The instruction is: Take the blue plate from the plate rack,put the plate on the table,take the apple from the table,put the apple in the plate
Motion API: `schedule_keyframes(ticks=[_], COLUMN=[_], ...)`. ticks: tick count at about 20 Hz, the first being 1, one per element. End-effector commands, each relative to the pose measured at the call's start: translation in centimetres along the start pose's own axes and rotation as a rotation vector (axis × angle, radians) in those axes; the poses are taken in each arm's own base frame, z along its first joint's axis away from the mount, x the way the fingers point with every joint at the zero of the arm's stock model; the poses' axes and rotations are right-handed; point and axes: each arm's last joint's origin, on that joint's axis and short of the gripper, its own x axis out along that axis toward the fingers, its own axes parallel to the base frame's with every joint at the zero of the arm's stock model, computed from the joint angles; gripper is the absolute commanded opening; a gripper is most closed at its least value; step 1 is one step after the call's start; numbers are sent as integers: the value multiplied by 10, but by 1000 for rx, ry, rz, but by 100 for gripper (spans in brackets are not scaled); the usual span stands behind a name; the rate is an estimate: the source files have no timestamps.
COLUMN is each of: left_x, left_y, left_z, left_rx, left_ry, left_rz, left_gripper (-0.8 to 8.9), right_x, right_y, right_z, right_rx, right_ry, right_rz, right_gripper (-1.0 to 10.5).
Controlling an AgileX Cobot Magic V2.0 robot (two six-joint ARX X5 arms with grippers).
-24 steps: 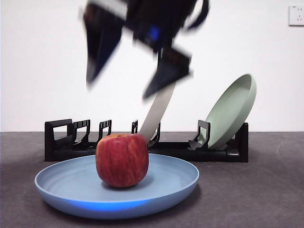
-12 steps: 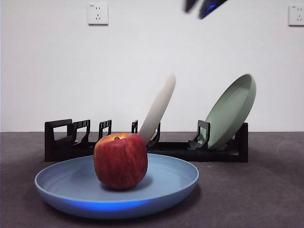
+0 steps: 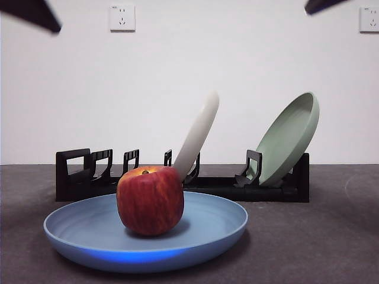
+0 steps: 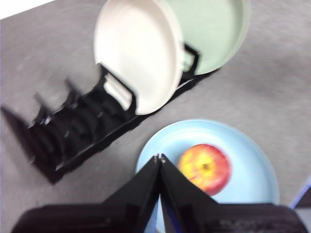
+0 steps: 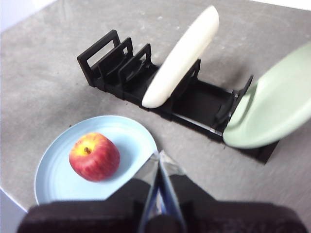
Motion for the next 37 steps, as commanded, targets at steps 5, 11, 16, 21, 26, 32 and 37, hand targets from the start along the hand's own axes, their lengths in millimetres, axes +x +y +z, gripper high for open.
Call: schedule_keyframes(ticks=[5,11,16,21,26,32,37], left_x=[-3,-2,-1,-12,-49,-35,-11], left_y=[13,13,13,11,12,24,30], left_z=[-35,-35,-35,-35,-49,-101,-138], left_rx=[-125,-151,-151,-82,-27,-34,-41], left_ry=[-85,-74,-73,-106,-284,-363,-393], left_rz=[39,31,31,54,207,396,437], left_gripper=[-8,-2,-2,-2,-2,-2,-2], right_x=[15,15,15,15,15,15,15], right_y=[-4,-5,-5,-5,-5,-5,-5], right_z=[-42,-46,-46,-46,-46,-46,-46], right_rx=[47,45,45,45,45,45,45], right_ry=[-65,-33,-31,-31,-31,-31,-31], right_rz=[-12,-28,-28,-28,-28,-28,-28], right_gripper=[-12,-11,-11,-11,-11,-11,-11])
